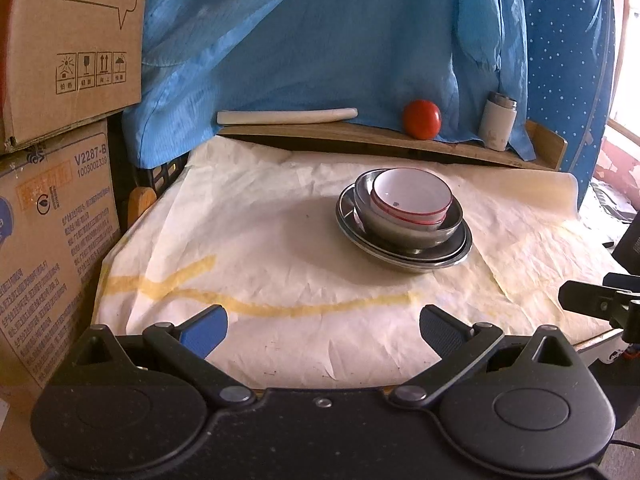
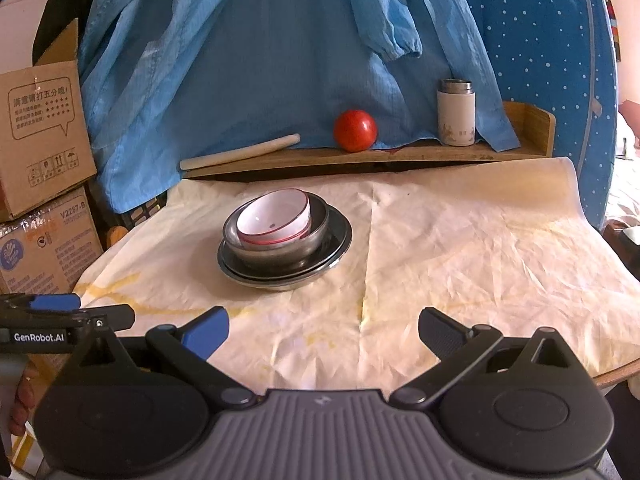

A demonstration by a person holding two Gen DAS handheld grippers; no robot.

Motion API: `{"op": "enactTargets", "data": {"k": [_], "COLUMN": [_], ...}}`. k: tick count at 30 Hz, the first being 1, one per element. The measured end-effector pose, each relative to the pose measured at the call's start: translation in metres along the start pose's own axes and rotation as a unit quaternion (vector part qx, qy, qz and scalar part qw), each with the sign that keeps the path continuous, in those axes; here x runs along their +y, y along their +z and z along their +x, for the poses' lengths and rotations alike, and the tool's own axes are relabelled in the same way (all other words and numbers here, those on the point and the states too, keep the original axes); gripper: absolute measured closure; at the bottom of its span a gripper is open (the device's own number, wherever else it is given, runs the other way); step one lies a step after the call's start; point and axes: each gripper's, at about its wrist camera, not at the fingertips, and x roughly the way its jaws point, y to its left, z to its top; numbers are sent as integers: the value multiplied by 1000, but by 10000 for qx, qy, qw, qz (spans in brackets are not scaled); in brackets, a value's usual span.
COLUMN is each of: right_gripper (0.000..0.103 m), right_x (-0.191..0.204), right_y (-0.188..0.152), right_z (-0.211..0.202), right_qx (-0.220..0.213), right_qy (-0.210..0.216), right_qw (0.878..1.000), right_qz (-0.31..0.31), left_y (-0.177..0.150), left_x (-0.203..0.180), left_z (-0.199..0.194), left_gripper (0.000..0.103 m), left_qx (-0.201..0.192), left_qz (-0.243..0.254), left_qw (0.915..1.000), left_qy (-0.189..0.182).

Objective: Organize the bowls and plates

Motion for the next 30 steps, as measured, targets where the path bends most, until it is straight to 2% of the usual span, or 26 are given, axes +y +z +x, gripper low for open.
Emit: {"op": "enactTargets", "data": {"k": [30], "right_gripper": [0], "right_x": [0], "right_y": [1], "right_z": [-2], "right_qx": [7], "right_qy": [12], "right_qw": [10000], "right_qz": [16], "left_y": [2], "left_x": [-3], "left_z": [-1], "left_gripper": [1], "left_qx": [-11], "left_qz": [33], "left_qw": [10000], "left_qy": [22]}}
